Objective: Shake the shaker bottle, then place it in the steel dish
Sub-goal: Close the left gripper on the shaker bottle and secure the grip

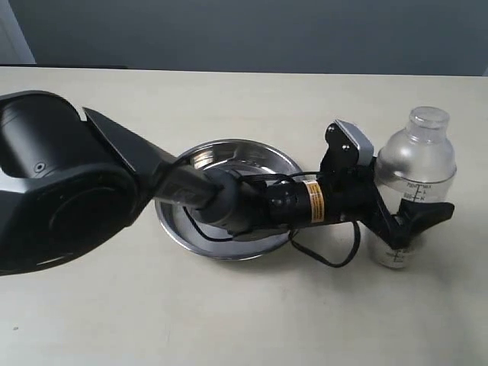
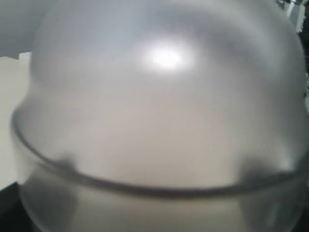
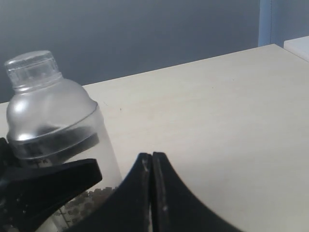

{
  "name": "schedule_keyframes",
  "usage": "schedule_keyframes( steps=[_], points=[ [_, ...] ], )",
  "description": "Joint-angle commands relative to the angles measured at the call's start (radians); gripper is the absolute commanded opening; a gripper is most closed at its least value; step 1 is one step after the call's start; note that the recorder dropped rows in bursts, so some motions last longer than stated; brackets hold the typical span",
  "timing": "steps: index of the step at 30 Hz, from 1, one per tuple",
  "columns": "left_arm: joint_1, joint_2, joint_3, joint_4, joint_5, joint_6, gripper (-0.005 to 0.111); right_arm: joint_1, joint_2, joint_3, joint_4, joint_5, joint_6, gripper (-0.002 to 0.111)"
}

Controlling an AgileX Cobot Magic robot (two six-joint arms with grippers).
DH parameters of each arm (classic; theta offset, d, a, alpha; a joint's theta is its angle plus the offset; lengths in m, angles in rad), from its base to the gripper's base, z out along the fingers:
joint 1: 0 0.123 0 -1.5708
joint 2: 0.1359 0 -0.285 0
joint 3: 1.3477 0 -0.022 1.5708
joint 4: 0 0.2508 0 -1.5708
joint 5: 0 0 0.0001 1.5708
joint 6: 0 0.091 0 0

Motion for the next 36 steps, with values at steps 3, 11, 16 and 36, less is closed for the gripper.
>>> schedule_keyframes(
  steps=[3,11,16,36],
  points=[
    [-0.003,-0.001,0.001,0.013,0.031,-0.028,0.0,-0.001,-0.005,0.002,-0.001,-0.007,0.0,-0.001],
    [-0.003,-0.001,0.001,0.136,-0.026,-0.028,0.0,-0.001,-0.005,0.002,-0.001,-0.007,0.0,-0.001],
    [-0.003,-0.001,0.001,0.146,-0.037,-0.03,0.0,-0.001,-0.005,0.002,-0.001,-0.007,0.0,-0.001],
    [-0.003,-0.001,0.001,0.16,-0.092,-0.055,0.0,-0.001,-0.005,0.002,-0.001,-0.007,0.0,-0.001]
  ],
)
